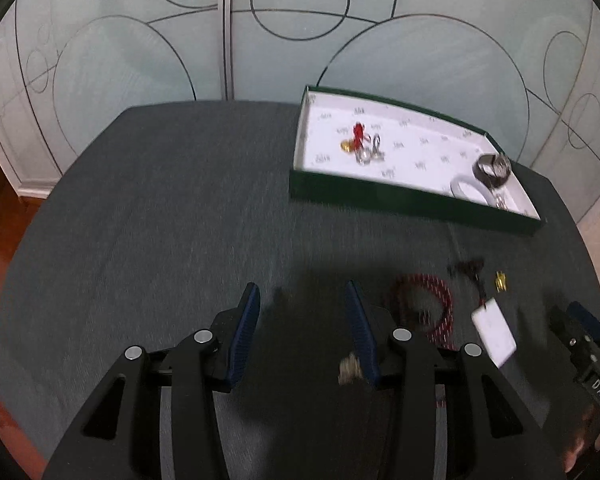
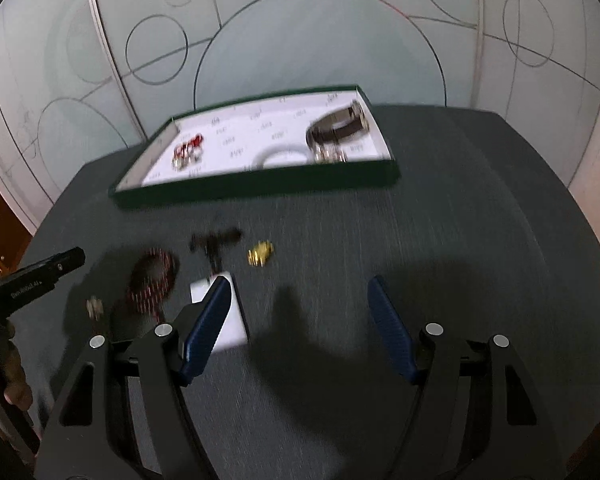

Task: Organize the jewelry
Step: 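Withdraw both tools from the box back over the table, then lower the left tool onto the silver flower brooch and close on it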

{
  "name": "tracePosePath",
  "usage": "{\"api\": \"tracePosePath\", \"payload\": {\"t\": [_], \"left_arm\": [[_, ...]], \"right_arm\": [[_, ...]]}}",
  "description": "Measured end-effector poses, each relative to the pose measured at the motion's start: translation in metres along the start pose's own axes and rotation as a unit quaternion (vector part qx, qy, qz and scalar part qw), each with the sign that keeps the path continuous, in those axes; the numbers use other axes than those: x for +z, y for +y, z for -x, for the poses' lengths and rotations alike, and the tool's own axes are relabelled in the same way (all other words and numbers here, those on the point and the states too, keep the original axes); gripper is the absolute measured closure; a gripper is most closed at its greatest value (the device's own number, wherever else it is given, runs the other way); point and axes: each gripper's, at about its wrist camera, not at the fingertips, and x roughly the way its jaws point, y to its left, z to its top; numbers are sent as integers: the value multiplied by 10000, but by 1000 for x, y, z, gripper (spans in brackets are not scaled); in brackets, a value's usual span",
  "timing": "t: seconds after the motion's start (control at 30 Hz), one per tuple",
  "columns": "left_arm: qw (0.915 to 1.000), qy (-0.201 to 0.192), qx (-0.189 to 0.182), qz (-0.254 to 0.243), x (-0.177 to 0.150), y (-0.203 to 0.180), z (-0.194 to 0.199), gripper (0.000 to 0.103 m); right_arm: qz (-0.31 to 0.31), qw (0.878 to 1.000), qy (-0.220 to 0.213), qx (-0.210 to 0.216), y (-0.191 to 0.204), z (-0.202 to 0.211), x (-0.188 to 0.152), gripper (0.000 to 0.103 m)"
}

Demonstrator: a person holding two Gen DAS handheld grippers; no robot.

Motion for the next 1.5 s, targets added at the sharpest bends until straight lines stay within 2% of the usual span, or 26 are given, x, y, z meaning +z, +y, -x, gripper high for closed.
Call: {"api": "tracePosePath", "payload": {"t": [0.13,0.33,0.57,0.63,0.7,0.93,1.33,1.37,1.4,1.5], "left_arm": [[10000,36,-12,-80,-17,-6,4,59],[9998,118,-26,-144,-30,-12,2,59],[9997,121,-44,-198,-33,-13,-1,60],[9996,104,-99,-223,-33,-15,-1,67],[9995,86,-94,-281,-34,-17,-1,69],[9992,99,-293,-247,-37,-17,-1,70],[9990,124,-288,-310,-38,-19,-4,71],[9991,107,-267,-320,-39,-19,-5,74],[9991,91,-251,-330,-39,-19,-5,83],[9991,71,-269,-313,-39,-17,-5,83]], "right_arm": [[-13,10000,59,-10,-2,7,-16,32],[-5,10000,49,23,-2,14,-22,32],[-14,9999,110,57,0,13,-24,32],[-4,9999,131,61,0,12,-25,32],[-5,9999,141,61,0,12,-25,32],[-19,9998,164,79,0,11,-26,32],[-42,9998,180,90,-1,10,-26,32],[-39,9998,176,90,-1,11,-27,32],[-35,9998,173,90,-1,11,-27,32],[-39,9998,177,87,-1,10,-27,32]]}}
